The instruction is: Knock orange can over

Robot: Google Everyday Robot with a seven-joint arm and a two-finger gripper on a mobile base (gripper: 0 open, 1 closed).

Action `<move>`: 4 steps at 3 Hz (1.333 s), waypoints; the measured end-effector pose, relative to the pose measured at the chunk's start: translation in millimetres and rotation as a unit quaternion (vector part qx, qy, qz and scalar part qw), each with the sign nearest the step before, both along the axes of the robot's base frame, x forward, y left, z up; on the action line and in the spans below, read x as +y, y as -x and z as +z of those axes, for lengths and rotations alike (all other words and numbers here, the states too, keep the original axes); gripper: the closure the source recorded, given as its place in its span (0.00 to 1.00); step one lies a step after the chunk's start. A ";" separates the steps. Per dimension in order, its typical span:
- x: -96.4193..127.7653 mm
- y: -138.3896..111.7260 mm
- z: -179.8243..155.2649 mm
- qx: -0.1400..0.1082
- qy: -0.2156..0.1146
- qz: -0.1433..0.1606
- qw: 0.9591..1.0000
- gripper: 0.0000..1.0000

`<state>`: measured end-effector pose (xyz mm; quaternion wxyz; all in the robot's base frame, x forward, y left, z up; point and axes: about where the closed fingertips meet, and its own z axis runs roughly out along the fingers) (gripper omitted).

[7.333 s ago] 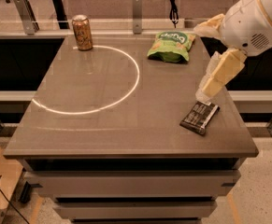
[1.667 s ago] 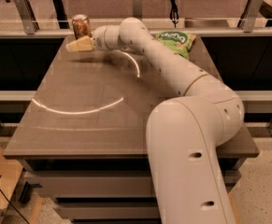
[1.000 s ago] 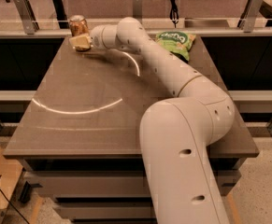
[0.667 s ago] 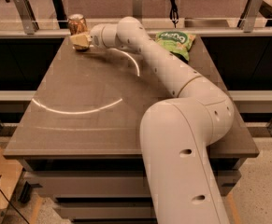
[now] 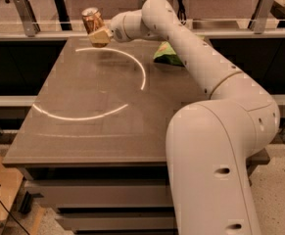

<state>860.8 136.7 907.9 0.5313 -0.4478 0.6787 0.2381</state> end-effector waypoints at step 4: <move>-119.4 104.0 -32.9 0.043 0.395 0.115 0.910 0.36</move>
Offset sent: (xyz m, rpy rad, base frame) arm -0.0984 -0.1366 -0.0033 -0.7141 0.0662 0.1919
